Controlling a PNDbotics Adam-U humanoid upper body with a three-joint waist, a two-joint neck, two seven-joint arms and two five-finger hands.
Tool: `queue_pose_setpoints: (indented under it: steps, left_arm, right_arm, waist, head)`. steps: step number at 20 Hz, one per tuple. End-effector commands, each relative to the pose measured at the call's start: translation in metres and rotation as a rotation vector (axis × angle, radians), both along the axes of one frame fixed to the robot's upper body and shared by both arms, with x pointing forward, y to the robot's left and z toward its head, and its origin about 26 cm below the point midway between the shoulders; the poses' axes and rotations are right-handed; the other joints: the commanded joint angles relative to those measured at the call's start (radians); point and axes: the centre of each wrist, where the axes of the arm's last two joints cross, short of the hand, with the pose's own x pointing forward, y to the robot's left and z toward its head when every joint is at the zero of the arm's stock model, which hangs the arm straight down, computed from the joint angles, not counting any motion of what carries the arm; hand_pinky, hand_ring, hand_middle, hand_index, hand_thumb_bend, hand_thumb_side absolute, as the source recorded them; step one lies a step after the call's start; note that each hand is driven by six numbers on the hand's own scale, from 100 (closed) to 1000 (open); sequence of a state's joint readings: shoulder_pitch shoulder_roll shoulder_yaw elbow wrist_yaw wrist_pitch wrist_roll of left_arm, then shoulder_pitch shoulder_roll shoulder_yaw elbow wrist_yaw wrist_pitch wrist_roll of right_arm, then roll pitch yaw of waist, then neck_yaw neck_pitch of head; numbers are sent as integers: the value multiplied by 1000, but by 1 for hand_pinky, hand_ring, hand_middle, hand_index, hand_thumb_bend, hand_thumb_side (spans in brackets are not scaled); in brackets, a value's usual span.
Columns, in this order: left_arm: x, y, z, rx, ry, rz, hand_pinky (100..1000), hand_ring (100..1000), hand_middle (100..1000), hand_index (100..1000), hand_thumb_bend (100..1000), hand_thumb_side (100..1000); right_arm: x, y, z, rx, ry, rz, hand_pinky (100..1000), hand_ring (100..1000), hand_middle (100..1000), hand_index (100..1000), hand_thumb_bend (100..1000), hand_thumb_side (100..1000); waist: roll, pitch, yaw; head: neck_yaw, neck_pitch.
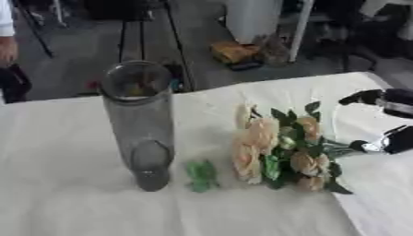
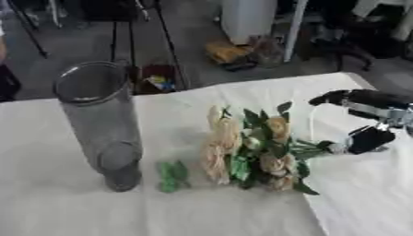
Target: Arrange flowers into the vase.
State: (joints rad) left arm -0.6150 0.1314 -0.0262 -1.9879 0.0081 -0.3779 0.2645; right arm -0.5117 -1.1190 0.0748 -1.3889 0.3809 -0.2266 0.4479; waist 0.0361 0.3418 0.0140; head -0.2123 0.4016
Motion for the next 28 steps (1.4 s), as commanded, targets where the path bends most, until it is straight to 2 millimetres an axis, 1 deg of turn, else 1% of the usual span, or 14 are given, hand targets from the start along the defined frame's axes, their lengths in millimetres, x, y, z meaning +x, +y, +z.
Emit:
queue_pose_setpoints:
  steps: [1, 3, 5, 9, 20, 28]
  left_arm:
    - [-3, -1, 6, 3, -23, -8, 703, 791, 860, 921, 100, 1000]
    - [-3, -2, 6, 3, -22, -8, 704, 792, 861, 921, 100, 1000]
    - [-3, -2, 6, 3, -24, -11, 704, 792, 861, 921, 100, 1000]
    - [-3, -3, 6, 3, -25, -11, 704, 792, 862, 921, 100, 1000]
    - [-3, -4, 6, 3, -25, -12, 704, 793, 862, 922, 100, 1000]
    - [-3, -5, 8, 6, -32, -15, 704, 793, 863, 922, 100, 1000]
  right_arm:
    - [-2, -8, 12, -33, -22, -16, 937, 991, 919, 1000, 495, 347]
    - [-1, -9, 12, -33, -22, -16, 935, 990, 914, 1000, 488, 347]
    - [3, -11, 8, -21, -18, -24, 935, 990, 914, 1000, 488, 345]
    - [7, -14, 4, -22, -8, -32, 933, 988, 915, 1000, 485, 346]
    - [13, -18, -6, -19, 12, -38, 928, 985, 912, 1000, 475, 346]
    - [15, -27, -11, -13, 8, -70, 926, 983, 910, 1000, 472, 338]
  waist:
    - [-4, -17, 0]
    - [-3, -16, 1]
    - [4, -5, 4]
    - [9, 4, 8]
    - [12, 12, 15]
    - [13, 21, 25]
  head:
    - [-5, -15]
    - [-7, -15]
    - [-15, -23]
    - [-19, -29]
    - [-25, -35]
    - [-32, -48]
